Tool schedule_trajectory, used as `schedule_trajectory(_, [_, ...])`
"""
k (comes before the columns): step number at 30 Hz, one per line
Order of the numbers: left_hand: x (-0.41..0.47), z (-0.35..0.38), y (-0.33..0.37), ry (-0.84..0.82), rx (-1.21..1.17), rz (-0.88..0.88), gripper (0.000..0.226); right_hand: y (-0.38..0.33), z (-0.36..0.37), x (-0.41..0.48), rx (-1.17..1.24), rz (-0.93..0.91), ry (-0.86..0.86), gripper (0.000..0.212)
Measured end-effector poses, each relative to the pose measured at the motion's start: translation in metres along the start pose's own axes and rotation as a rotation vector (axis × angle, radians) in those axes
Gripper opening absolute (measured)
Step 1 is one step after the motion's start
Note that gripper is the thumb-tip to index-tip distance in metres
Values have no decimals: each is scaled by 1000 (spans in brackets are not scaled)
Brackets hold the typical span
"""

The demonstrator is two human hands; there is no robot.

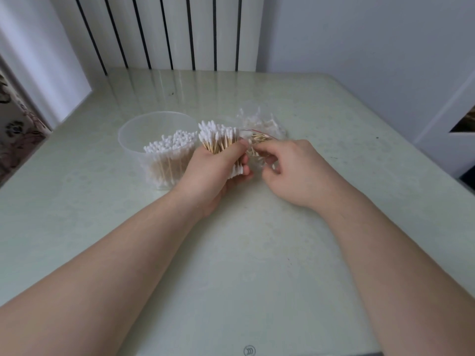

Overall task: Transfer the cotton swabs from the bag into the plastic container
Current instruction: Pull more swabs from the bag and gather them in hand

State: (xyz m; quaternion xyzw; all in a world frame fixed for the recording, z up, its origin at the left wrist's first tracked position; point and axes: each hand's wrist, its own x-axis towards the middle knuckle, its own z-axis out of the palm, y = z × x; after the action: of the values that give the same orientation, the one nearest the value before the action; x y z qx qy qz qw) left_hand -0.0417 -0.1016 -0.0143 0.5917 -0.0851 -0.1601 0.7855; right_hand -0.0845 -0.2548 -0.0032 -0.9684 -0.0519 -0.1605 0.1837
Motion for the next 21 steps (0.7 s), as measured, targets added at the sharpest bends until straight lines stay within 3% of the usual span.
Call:
schedule_trajectory(10, [-1, -1, 0, -29, 17, -40, 13, 21, 18, 15, -59, 149, 83, 25])
schedule_trajectory(15, [-2, -1, -1, -73, 51, -30, 19, 19, 24, 21, -121, 148, 83, 28])
schedule_trajectory(21, [-2, -1, -4, -93, 78, -1, 10, 18, 22, 22, -210, 120, 106, 15])
